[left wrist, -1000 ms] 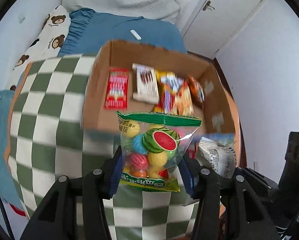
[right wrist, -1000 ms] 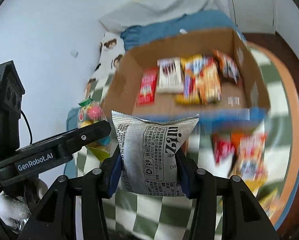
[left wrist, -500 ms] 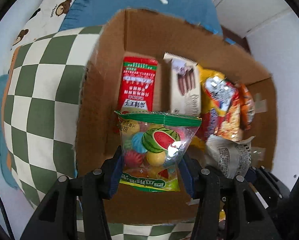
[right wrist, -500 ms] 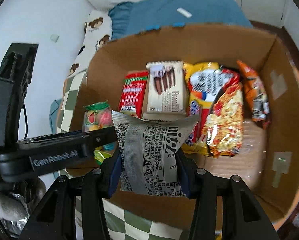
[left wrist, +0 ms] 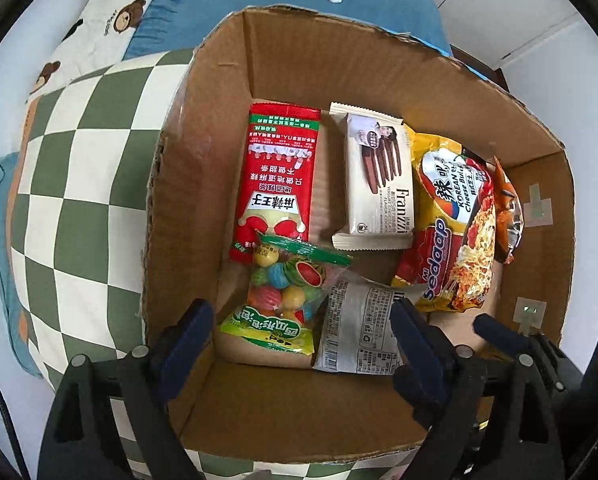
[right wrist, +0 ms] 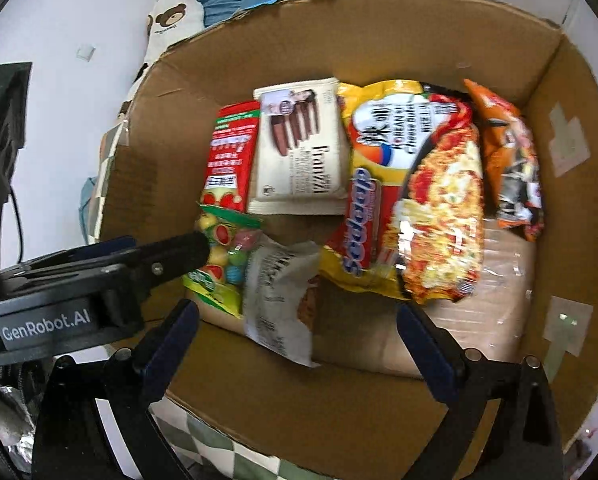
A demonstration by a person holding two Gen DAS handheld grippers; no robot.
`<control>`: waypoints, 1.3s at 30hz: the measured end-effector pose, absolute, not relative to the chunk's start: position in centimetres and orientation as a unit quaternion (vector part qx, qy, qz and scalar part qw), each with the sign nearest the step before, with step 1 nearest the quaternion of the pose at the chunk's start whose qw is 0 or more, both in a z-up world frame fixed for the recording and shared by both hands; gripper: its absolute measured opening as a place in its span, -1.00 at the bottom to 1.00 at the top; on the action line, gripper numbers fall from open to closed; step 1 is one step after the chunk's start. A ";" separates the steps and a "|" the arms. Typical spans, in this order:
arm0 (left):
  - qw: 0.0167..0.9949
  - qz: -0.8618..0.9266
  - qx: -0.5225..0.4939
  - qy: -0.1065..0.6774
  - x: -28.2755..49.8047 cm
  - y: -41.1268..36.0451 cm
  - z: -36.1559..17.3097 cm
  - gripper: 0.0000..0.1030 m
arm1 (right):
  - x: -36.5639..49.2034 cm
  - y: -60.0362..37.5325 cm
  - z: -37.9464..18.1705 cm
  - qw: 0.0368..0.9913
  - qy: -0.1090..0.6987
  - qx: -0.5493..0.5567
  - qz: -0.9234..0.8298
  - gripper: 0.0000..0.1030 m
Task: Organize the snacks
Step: 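Lower both bags into the box and open both tools, then grasp the round orange candy with the left tool while the right tool grasps the yellow chip bag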
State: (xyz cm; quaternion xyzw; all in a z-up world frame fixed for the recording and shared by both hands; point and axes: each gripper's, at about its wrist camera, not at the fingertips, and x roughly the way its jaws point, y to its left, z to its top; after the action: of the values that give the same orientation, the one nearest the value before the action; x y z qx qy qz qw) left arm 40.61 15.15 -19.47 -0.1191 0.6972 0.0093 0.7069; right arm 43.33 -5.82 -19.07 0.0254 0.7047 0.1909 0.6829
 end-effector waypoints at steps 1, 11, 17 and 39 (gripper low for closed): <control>0.712 0.012 -0.115 0.693 40.3 15.0 -19.2 0.76 | 43.2 -6.2 -18.9 0.686 0.703 0.021 0.186 0.96; 0.744 0.017 -0.092 0.661 38.2 14.1 -17.2 0.76 | 42.5 -9.1 -16.8 0.719 0.679 -0.013 0.147 0.96; 0.767 0.015 -0.081 0.636 36.8 13.8 -15.1 0.76 | 41.6 -10.7 -14.5 0.740 0.659 -0.012 0.133 0.96; 0.883 0.006 -0.046 0.466 25.3 10.9 -3.9 0.76 | 30.6 -15.1 -1.2 0.858 0.499 -0.022 0.118 0.96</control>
State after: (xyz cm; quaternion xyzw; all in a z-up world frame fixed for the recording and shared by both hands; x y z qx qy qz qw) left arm 25.31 10.95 -3.87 -0.0464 0.4661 0.0065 0.8835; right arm 30.56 -15.07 -1.20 -0.0216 0.4993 0.1177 0.8581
